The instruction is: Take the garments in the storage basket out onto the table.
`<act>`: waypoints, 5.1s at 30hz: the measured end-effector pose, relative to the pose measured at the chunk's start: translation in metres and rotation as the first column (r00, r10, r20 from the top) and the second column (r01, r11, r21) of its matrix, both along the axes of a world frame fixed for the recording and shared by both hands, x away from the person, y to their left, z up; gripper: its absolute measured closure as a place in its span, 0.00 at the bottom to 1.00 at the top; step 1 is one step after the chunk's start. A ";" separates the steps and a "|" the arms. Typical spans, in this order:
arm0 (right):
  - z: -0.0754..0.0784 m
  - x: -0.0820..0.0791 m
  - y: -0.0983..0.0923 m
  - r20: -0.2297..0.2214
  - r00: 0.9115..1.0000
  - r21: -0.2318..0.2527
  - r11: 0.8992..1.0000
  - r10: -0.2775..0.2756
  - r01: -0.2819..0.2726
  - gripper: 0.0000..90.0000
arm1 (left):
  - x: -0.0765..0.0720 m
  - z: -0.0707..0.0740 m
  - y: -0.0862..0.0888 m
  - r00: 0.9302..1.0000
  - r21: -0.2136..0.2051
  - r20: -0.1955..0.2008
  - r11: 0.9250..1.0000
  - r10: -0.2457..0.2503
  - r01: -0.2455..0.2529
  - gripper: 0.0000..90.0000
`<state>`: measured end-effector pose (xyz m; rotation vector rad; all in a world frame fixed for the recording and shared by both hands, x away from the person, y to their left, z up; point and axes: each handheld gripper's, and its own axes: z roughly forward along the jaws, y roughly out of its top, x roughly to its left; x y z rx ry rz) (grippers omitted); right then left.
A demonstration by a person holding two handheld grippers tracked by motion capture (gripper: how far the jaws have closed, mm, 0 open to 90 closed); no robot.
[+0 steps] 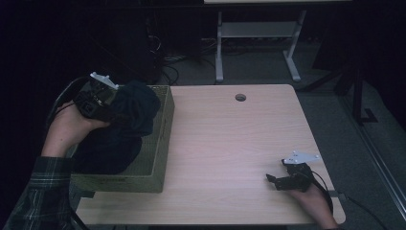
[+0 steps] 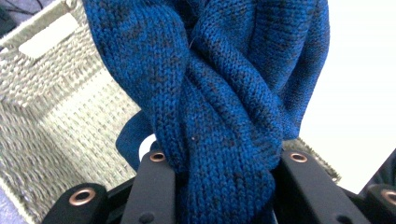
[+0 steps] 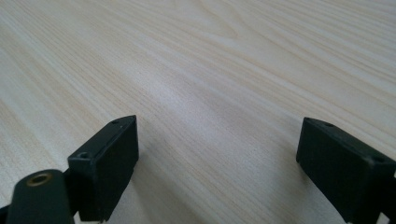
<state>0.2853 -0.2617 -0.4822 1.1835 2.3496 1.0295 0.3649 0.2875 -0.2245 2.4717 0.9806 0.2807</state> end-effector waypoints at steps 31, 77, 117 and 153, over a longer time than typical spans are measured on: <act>0.000 0.000 0.000 0.001 1.000 -0.003 1.000 0.000 0.000 0.14 | 0.001 0.054 -0.068 0.990 -0.047 0.055 0.990 -0.134 0.136 0.76; 0.000 0.000 0.000 -0.002 1.000 -0.002 1.000 -0.002 0.002 0.14 | 0.008 -0.001 -0.236 0.916 -0.121 -0.025 0.911 -0.399 0.394 0.76; 0.000 0.000 0.000 -0.002 1.000 -0.001 1.000 -0.003 0.003 0.14 | 0.051 -0.148 -0.311 0.856 -0.133 -0.171 0.872 -0.488 0.470 0.74; 0.000 0.000 0.000 -0.001 1.000 -0.001 1.000 -0.002 0.002 0.14 | 0.062 -0.151 -0.284 0.926 -0.081 -0.070 0.927 -0.371 0.365 0.36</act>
